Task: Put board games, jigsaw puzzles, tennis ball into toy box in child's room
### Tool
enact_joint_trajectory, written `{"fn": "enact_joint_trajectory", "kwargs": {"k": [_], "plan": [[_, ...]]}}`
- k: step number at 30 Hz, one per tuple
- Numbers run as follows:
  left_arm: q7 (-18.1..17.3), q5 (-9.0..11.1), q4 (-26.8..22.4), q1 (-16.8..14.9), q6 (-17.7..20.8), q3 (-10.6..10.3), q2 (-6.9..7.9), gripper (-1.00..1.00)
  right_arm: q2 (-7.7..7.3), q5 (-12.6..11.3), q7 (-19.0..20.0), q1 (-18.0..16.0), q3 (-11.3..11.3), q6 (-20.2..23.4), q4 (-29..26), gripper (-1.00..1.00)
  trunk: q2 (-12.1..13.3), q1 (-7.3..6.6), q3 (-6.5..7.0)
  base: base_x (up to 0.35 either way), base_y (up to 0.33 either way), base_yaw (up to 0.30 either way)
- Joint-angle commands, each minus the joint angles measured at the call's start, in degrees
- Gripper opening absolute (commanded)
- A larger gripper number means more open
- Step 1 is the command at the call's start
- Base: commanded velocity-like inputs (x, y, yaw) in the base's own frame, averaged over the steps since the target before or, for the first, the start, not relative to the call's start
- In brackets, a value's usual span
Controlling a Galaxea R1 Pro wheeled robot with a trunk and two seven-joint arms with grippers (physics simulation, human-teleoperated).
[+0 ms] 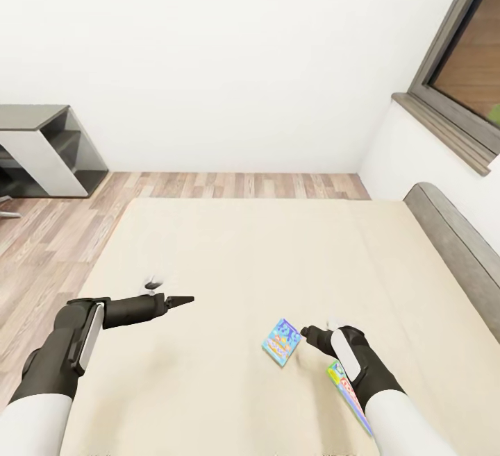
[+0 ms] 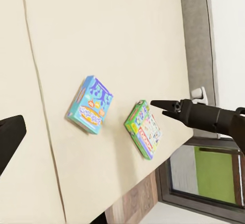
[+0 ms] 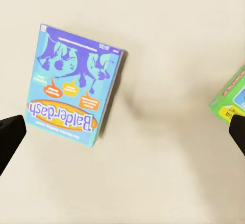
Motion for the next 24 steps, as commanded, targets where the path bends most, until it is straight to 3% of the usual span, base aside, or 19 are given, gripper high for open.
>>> {"fn": "enact_joint_trajectory", "kwargs": {"k": [1, 24], "plan": [[-0.31, -0.07, -0.02, -0.04, 0.48, 0.07, -0.02, 1.0, 0.05, -0.62, -0.47, -0.03, -0.16, 0.2, -0.1, 1.0, -0.11, 0.03, -0.19, 0.0, 0.0, 0.0], [-0.24, -0.07, -0.02, -0.04, 0.48, -0.01, -0.03, 1.0, 0.05, -0.61, -0.47, -0.03, -0.15, 0.2, -0.12, 1.0, -0.11, 0.03, -2.35, 0.0, 0.0, 0.0]]}}
